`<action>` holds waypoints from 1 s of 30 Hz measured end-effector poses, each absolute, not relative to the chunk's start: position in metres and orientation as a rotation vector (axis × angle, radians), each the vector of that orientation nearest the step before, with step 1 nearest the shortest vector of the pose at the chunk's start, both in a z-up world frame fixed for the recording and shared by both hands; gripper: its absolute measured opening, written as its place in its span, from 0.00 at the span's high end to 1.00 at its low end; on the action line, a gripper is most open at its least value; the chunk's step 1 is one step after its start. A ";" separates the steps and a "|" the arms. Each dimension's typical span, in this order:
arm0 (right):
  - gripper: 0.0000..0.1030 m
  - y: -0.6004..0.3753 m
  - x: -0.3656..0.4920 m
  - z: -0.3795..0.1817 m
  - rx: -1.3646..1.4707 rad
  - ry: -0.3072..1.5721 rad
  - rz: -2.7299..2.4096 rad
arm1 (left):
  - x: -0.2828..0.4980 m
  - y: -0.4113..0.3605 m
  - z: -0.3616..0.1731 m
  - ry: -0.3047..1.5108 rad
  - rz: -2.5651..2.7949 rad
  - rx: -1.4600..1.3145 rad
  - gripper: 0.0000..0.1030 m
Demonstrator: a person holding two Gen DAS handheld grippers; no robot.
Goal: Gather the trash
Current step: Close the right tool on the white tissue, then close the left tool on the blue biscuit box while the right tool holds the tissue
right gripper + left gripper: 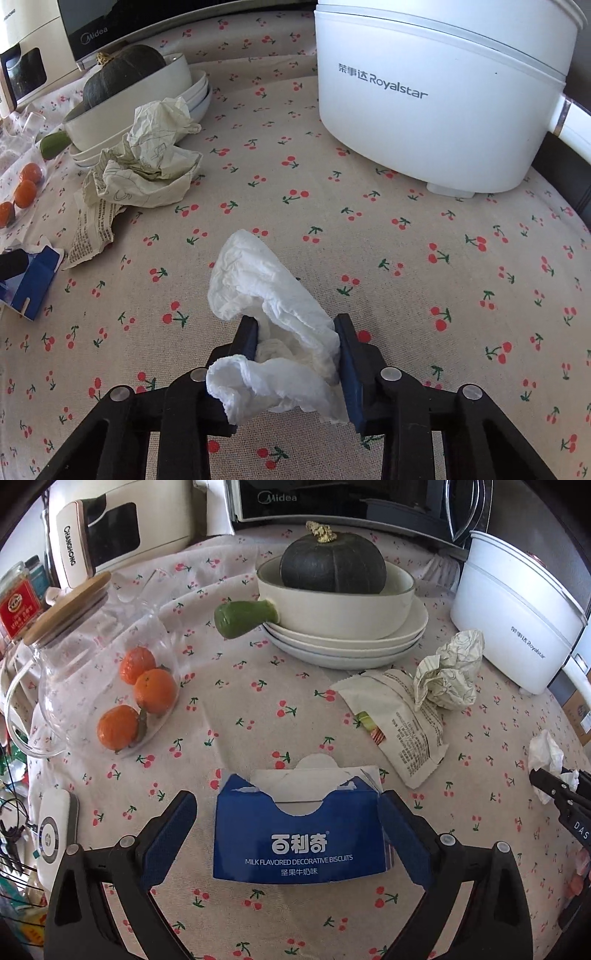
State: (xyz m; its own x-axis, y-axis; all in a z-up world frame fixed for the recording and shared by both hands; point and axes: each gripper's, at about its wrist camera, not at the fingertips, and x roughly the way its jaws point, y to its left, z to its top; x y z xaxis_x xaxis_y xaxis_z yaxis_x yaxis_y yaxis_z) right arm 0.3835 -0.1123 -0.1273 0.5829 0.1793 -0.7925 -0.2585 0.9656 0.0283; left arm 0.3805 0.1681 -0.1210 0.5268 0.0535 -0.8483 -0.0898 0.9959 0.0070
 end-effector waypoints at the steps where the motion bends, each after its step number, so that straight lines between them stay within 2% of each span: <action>1: 0.68 -0.113 0.383 -0.127 -0.095 0.915 0.259 | 0.378 0.169 -0.122 1.013 0.062 -0.062 0.11; 5: 0.70 -0.117 0.379 -0.124 -0.068 0.933 0.269 | 0.365 0.165 -0.123 1.022 -0.036 -0.095 0.19; 12: 0.71 -0.127 0.362 -0.114 -0.047 0.954 0.265 | 0.330 0.140 -0.132 1.105 -0.181 -0.061 0.24; 16: 0.77 -0.129 0.350 -0.105 -0.053 0.963 0.278 | 0.308 0.114 -0.131 1.129 -0.293 -0.002 0.27; 25: 0.81 -0.132 0.333 -0.095 -0.087 0.963 0.313 | 0.308 0.102 -0.106 1.112 -0.244 0.153 0.26; 30: 0.81 -0.139 0.338 -0.102 -0.074 0.980 0.311 | 0.332 0.096 -0.116 1.112 -0.232 0.216 0.26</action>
